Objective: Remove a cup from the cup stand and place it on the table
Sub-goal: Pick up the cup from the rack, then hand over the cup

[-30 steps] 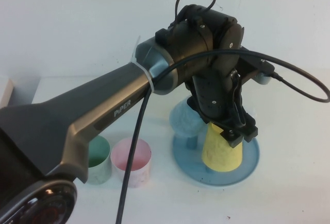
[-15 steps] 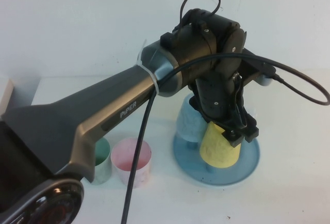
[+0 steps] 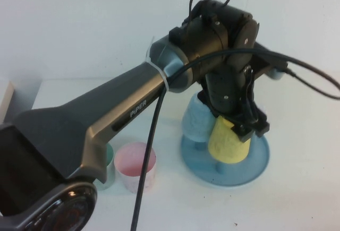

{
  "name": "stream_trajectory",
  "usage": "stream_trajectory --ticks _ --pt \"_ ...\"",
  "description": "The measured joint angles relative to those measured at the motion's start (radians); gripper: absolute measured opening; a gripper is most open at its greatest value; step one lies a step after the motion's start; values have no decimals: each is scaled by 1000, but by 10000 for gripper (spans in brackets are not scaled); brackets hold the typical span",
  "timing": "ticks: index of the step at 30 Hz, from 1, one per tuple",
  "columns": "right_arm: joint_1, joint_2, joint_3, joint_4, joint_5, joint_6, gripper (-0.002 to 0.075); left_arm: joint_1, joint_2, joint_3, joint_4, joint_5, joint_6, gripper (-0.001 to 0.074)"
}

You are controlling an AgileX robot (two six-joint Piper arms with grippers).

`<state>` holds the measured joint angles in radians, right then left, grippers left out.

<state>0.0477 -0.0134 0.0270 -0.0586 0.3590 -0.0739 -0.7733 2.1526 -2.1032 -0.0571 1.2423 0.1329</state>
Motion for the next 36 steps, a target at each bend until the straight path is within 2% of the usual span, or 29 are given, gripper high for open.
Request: stream_trajectory --ticks 8,26,31,36 --pt "0 0 0 0 0 0 -2 0 -32 -153 5 5 -13 536" --pt "0 0 0 0 0 0 -2 0 -157 -170 -38 14 -104 536" --pt "0 0 0 0 0 0 -2 0 -186 -63 -83 14 -116 536" --pt "0 0 0 12 -3 8 -2 0 -259 160 -88 11 -116 535"
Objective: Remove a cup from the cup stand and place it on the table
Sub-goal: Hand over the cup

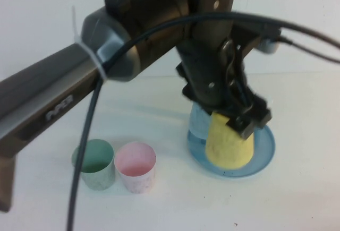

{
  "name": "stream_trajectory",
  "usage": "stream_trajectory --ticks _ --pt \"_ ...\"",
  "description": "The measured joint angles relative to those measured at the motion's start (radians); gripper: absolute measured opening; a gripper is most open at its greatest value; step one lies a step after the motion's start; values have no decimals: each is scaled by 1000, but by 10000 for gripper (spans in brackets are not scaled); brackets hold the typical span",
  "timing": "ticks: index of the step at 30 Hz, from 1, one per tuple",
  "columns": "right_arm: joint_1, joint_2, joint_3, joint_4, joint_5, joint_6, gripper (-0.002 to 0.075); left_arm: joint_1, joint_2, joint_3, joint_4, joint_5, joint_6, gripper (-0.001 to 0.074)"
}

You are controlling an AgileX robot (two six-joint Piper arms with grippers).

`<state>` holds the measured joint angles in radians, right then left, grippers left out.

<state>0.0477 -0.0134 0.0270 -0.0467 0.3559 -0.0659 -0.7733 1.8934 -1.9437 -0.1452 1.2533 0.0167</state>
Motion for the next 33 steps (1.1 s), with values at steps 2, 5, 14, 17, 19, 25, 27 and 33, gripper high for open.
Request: stream_trajectory --ticks 2,5,14,17,19,25,27,33 --pt "0 0 0 55 -4 8 -2 0 -46 102 -9 -14 -4 535" --pt "0 0 0 190 -16 27 -2 2 -143 245 -39 -97 -36 535" --pt "0 0 0 865 -75 79 -2 4 -326 568 -305 -320 -107 535" --pt "0 0 0 870 -108 -23 -2 42 -326 607 -445 -341 -97 535" --pt "0 0 0 870 -117 -98 -2 88 -326 628 -564 -353 -65 535" --pt "0 0 0 894 -97 -194 -2 289 -326 708 -1008 -333 154 535" --pt "0 0 0 951 -88 -277 -2 343 -326 751 -1184 -297 255 535" --pt "0 0 0 1464 20 -923 -3 389 -326 870 -1489 -199 449 535"
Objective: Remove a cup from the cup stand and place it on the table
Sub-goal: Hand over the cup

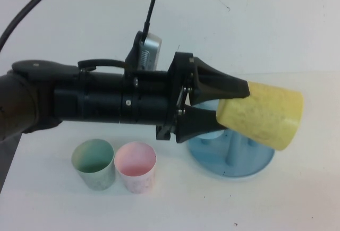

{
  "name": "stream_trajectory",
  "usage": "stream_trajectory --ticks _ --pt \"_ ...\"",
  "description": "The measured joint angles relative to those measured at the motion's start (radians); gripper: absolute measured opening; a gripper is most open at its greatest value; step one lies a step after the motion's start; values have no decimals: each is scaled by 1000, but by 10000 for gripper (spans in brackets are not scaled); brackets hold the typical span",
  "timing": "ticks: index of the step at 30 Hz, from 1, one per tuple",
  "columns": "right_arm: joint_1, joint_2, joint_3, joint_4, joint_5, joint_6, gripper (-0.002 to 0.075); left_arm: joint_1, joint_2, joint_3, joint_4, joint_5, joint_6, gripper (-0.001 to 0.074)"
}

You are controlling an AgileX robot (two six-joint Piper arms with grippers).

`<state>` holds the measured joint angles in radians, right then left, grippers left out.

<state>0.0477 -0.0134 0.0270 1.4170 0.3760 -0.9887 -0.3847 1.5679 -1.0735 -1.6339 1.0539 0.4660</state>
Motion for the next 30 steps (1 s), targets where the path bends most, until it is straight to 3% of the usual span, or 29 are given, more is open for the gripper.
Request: stream_trajectory --ticks 2,4,7,13,16,30 --pt "0 0 0 171 68 -324 -2 0 0 13 -8 27 7 535" --pt "0 0 0 236 120 -497 4 0 0 15 -18 45 8 535" --pt "0 24 -4 266 183 -612 61 -2 0 15 -26 55 -7 535" --pt "0 158 -47 270 282 -748 328 -5 0 15 -28 71 -35 535" --pt "0 242 -95 270 305 -790 405 -5 0 15 -28 79 -45 535" --pt "0 698 -284 270 513 -952 437 -6 0 15 -30 98 -46 535"
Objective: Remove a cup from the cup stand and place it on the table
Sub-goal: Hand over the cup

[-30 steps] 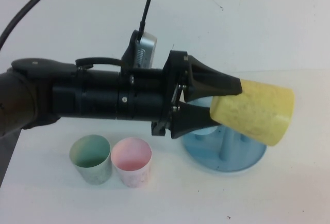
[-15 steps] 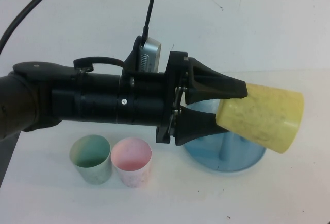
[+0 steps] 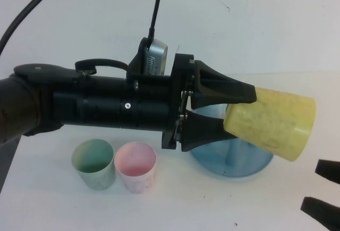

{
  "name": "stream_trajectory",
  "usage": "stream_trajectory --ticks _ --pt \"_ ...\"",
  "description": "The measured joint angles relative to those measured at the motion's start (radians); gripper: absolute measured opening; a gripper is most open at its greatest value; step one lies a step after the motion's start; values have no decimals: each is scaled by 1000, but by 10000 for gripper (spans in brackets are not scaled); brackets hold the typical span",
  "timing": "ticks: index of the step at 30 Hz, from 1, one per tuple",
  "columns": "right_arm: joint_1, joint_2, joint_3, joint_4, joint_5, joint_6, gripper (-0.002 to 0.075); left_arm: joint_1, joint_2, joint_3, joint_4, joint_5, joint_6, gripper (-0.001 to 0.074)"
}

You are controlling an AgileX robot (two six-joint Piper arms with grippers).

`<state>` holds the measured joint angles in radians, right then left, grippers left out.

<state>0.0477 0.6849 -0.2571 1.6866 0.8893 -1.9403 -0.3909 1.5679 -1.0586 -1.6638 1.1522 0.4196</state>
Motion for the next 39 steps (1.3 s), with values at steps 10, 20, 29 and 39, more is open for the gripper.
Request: stream_trajectory --ticks 10,20,29,39 --pt "0 333 -170 0 156 -37 437 0 0 0 0 0 10 535" --pt "2 522 -274 0 268 -54 358 0 0 0 0 -26 18 535" --pt "39 526 -284 0 270 -76 101 0 0 2 0 -89 19 535" --pt "39 527 -284 5 236 -76 26 0 -1 3 0 -117 32 535"
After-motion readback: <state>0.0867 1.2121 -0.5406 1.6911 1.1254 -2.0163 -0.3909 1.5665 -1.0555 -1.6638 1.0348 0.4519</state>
